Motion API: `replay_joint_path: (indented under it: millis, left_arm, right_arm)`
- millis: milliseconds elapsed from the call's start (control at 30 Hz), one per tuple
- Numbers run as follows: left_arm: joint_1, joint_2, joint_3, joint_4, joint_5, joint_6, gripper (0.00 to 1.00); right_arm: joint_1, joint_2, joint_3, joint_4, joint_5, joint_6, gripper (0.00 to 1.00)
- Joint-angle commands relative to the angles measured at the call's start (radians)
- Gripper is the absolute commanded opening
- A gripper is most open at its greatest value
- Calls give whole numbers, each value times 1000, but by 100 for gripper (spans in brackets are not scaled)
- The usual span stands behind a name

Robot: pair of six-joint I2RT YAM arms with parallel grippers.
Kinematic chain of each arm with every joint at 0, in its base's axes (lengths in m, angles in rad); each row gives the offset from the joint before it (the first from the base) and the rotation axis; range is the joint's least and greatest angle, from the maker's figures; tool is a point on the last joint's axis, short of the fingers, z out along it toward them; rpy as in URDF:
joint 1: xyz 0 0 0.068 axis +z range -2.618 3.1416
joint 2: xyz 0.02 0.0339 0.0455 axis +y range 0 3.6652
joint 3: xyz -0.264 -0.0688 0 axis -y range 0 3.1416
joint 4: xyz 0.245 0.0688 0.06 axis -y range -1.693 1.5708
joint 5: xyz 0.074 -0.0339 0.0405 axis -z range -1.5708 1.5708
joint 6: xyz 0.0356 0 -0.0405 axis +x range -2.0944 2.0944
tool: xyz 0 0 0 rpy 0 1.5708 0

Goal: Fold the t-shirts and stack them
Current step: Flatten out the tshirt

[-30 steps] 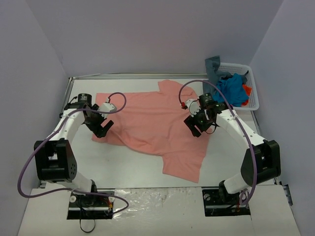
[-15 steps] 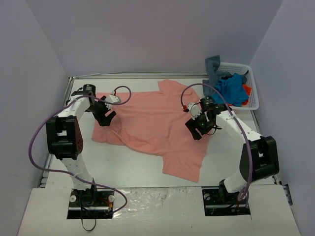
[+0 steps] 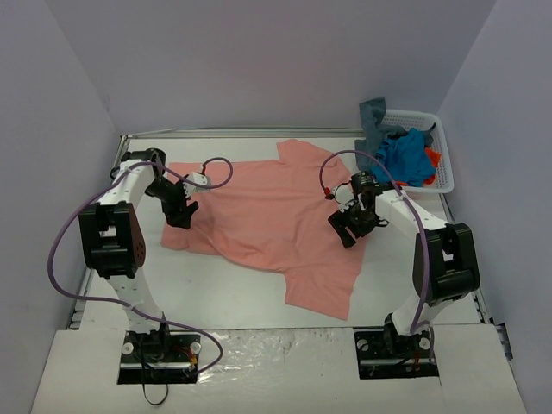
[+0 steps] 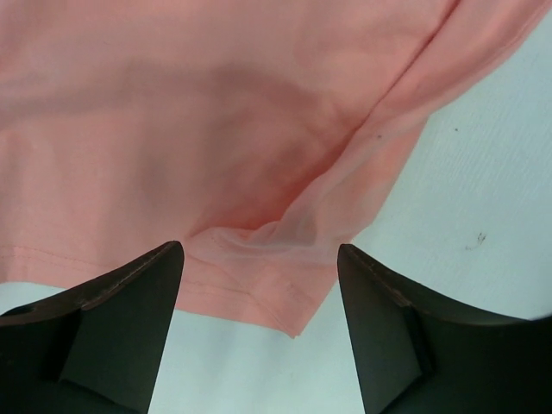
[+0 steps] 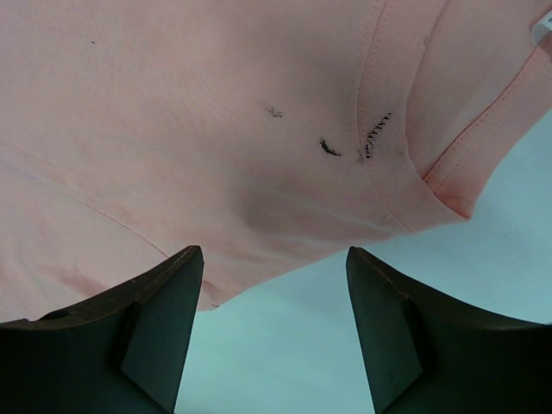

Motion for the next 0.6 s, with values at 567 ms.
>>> replay_joint_path:
  millis: [567]
  left_arm:
    - [28, 136, 87, -73, 16, 121, 39]
  right_arm:
    - [-25, 18, 4, -28, 17, 8, 63]
